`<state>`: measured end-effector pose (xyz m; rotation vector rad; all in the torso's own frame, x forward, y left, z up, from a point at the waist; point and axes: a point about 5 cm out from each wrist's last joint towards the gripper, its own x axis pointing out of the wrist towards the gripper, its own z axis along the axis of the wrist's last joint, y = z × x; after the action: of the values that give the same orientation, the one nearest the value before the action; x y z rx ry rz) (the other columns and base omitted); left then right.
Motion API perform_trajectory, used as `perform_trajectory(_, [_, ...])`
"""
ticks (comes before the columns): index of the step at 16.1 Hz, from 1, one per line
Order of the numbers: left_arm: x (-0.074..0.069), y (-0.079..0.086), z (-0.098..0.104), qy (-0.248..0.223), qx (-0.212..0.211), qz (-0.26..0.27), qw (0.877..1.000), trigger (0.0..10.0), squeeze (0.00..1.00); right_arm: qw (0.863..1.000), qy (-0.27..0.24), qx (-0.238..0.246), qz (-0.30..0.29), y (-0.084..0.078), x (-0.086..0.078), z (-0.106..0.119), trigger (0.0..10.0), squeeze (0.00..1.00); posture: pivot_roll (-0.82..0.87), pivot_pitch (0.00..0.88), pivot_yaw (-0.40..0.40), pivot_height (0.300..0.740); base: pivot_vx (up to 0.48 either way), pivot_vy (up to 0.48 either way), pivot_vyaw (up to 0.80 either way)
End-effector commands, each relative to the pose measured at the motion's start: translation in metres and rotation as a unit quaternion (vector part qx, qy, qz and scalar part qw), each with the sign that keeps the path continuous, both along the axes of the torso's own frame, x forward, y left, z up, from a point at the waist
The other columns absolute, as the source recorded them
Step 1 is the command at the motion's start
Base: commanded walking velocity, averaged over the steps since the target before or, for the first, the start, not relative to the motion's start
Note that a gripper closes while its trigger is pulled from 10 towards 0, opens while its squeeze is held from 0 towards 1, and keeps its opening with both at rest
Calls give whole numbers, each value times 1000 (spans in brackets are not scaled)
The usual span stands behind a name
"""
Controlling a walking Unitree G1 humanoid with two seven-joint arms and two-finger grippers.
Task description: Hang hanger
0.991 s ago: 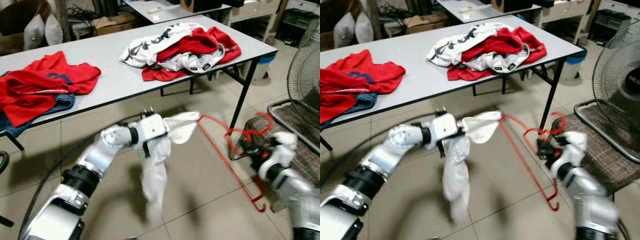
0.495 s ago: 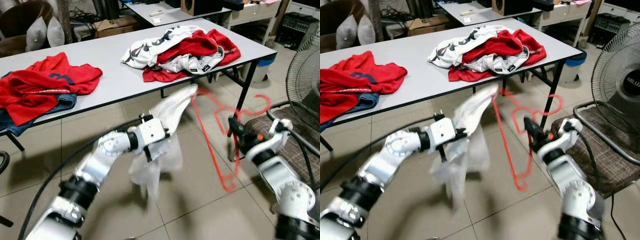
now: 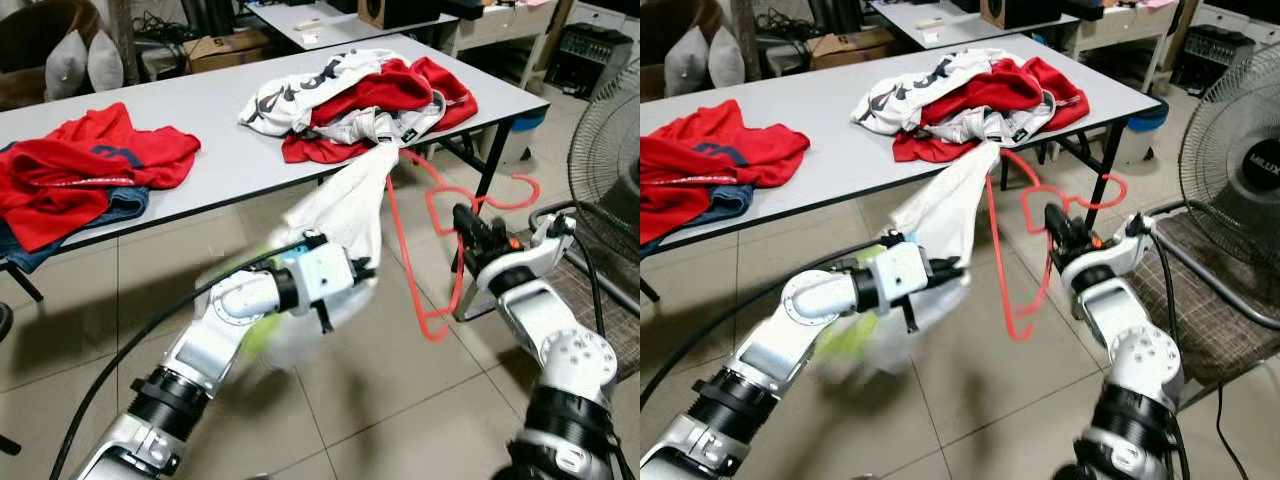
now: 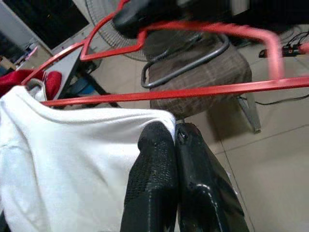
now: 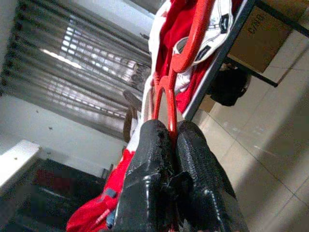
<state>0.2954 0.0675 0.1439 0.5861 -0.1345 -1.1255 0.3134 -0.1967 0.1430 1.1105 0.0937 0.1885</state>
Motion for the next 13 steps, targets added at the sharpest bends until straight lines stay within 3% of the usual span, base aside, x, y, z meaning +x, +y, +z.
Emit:
perform_trajectory(1, [-6,-2,-1,5,7,-20,1000,10000,0,999,0,9,-31,-6,6,4,10000,0,-54,0,36,740,0,0,0])
perform_trajectory(4, [-14,-10,0,16,-7,-44,999,10000,0,998,1,24,-57,-5,20,10,10000,0,-48,0,33,740,0,0,0])
perform_trajectory(10, [1,-5,-16,6,72,10,997,10000,0,995,-13,78,-62,4,37,27,10000,0,-42,0,30,740,0,0,0])
perform_trajectory(12, [14,-5,-8,-15,61,55,997,10000,0,1000,-19,-20,8,23,34,29,10000,0,-43,0,31,740,0,0,0])
perform_trajectory(13, [22,-6,4,-41,35,70,996,10000,0,992,-22,-100,72,39,27,24,10000,0,-45,0,33,740,0,0,0])
